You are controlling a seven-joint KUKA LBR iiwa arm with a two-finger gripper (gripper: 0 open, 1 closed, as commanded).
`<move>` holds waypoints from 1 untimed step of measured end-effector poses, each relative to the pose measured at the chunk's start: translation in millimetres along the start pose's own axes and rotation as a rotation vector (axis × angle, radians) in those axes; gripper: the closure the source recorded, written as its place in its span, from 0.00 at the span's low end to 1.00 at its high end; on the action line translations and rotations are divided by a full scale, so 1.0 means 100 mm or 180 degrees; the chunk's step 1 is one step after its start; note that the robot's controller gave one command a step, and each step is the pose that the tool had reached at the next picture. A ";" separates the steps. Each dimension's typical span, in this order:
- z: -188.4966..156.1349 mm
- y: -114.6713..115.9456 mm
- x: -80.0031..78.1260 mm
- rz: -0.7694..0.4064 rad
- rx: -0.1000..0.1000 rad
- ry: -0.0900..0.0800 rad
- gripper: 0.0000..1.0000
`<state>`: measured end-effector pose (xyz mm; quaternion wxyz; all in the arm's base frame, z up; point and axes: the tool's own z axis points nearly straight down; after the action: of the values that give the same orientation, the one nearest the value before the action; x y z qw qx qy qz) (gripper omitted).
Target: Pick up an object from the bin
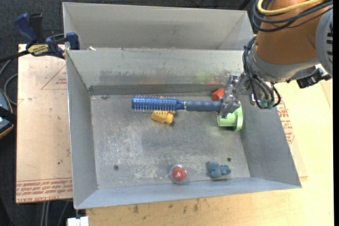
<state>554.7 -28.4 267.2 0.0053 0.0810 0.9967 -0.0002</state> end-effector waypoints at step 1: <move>1.52 -0.04 -0.05 -0.1007 -0.0007 0.0053 1.00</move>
Offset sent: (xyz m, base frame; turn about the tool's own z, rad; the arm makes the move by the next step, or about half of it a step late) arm 0.0075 -0.0052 -0.1478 -0.3180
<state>560.8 -33.1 115.1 -0.0030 -0.0771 0.9970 0.0008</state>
